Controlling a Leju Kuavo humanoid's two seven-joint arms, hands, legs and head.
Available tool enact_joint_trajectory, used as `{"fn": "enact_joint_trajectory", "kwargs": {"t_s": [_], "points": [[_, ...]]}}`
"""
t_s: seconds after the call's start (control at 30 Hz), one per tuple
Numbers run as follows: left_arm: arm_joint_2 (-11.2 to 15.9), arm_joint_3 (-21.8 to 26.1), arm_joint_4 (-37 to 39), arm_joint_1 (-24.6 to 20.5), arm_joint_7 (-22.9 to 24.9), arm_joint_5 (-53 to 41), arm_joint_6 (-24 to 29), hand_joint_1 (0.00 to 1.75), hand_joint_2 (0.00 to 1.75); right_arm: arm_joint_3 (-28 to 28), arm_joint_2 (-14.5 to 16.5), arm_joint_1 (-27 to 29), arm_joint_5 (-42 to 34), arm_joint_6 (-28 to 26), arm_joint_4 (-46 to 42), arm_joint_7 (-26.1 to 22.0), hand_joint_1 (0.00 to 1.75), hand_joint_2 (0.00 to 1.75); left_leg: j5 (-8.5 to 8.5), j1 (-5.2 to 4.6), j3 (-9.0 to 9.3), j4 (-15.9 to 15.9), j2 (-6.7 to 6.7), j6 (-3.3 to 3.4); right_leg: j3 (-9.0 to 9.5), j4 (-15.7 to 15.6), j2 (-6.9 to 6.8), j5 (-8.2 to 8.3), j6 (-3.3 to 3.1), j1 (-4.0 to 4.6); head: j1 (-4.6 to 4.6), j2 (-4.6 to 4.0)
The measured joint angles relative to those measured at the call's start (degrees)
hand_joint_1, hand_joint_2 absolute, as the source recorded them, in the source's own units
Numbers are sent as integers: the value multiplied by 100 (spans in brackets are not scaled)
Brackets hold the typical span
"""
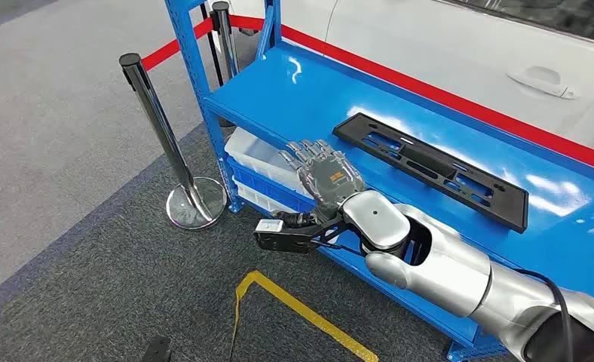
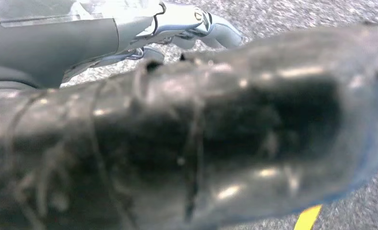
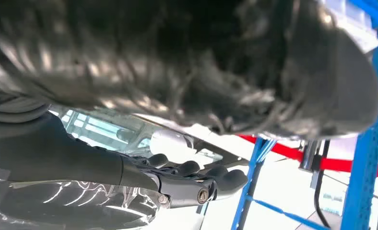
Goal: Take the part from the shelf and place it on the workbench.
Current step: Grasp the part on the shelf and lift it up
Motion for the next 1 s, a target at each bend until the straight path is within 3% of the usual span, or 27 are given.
{"fn": "enact_joint_trajectory", "kwargs": {"t_s": [0.1, 0.2, 0.27, 0.37, 0.4, 0.43, 0.47, 0.53, 0.57, 0.6, 0.67, 0.77, 0.83, 0.9, 0.93, 0.97, 1.0], "points": [[1, -3, 0, -15, 1, 1, 0, 0, 0, -1, -2, -6, 0, 8, 1, 1, 0, 0, -71, -20, -15, 57, -6, -70, 161, -305, 10, -27, -50, 25, -7, 0], [3, -9, 0, -24, 1, 1, 0, 0, 0, -4, -5, -5, 1, 10, 3, 2, 0, 0, -116, -20, -29, 73, 0, -141, 214, -378, 29, -111, -130, 31, -9, 0], [1, -11, 0, -17, 0, 0, -1, 0, 0, -8, -7, -18, 2, 9, 3, 4, 0, 0, -224, -15, -113, 297, 19, -182, 291, -420, 31, -143, -191, 1, -32, 1], [-1, -13, 0, -26, -1, 0, -1, 0, 0, -11, 0, -22, 2, 10, 4, 0, 0, 0, -528, 15, -697, 1284, 30, -284, 401, -443, 27, -219, -250, -6, -67, 0], [0, -14, 0, -22, -1, 0, -1, 0, 0, -11, 0, -12, 2, 11, 5, 0, 0, 0, -547, 22, -898, 1539, 30, -305, 433, -442, 29, -249, -253, -4, -67, 0], [0, -14, 0, -13, 0, 0, -1, 0, 0, -11, 0, -4, 2, 15, 6, 1, 0, 0, -457, 25, -1014, 1608, 30, -311, 472, -442, 34, -282, -251, -3, -67, 0], [0, -15, 0, -6, 1, 0, -1, 0, 0, -11, 0, 0, 2, 21, 6, 2, 0, 0, -258, 25, -1021, 1460, 30, -302, 520, -441, 40, -318, -247, -1, -67, 0], [1, -15, 1, -5, 2, 0, -1, 0, 0, -11, 0, -6, 3, 32, 6, 8, 0, 0, 247, 12, -793, 757, 29, -243, 635, -454, 48, -398, -230, 0, -63, 0], [2, -15, 1, -9, 2, 0, -1, 0, 0, -11, 0, -14, 4, 36, 7, 13, 0, 0, 404, -10, -664, 445, 28, -204, 678, -464, 50, -429, -214, 5, -58, 0], [4, -16, 2, -16, 3, 0, -2, 0, 0, -12, 0, -21, 5, 37, 8, 16, 0, 0, 452, -33, -567, 234, 27, -161, 697, -479, 51, -449, -192, 5, -55, 0], [7, -17, 2, -24, 4, 1, -2, 0, 0, -13, 0, -26, 8, 39, 9, 20, 0, 0, 373, -71, -491, 96, 23, -97, 699, -511, 52, -463, -143, 5, -47, 0], [7, -17, 2, -6, 2, 5, -2, 0, 0, -25, -1, -33, 9, 38, 2, 24, 0, 0, 331, -23, -336, -97, 29, -37, 671, -412, 33, -564, -64, 28, -24, 1], [6, -18, 2, -13, -1, 8, -3, 0, 0, -38, -2, -38, 5, 38, 4, 31, 0, 0, 306, -6, -231, -168, 35, 6, 373, 145, 22, -782, -40, 32, -3, 0], [6, -19, 2, -21, 6, 34, 3, 0, 0, -42, -2, 3, -13, 38, 12, 39, 0, 0, 247, -4, -167, -161, 33, 31, -80, 831, 20, -946, -26, 26, -3, 0], [7, -20, 2, -18, 19, 61, 17, 0, 0, -42, -4, 32, -32, 35, 17, 49, 0, 0, 206, -3, -126, -148, 36, 32, -222, 976, 17, -889, -18, 20, -3, 0], [4, -20, 2, -12, 40, 89, 46, 0, 0, -44, -6, 51, -59, 27, 21, 66, 0, 0, 156, 0, -79, -129, 38, 27, -262, 912, 9, -717, -12, 14, -3, 1], [1, -20, 2, -7, 65, 114, 85, 0, 0, -50, -8, 60, -94, 9, 24, 85, 0, 0, 98, 5, -30, -100, 45, 18, -205, 655, -11, -458, -11, 8, -1, 1]]}}
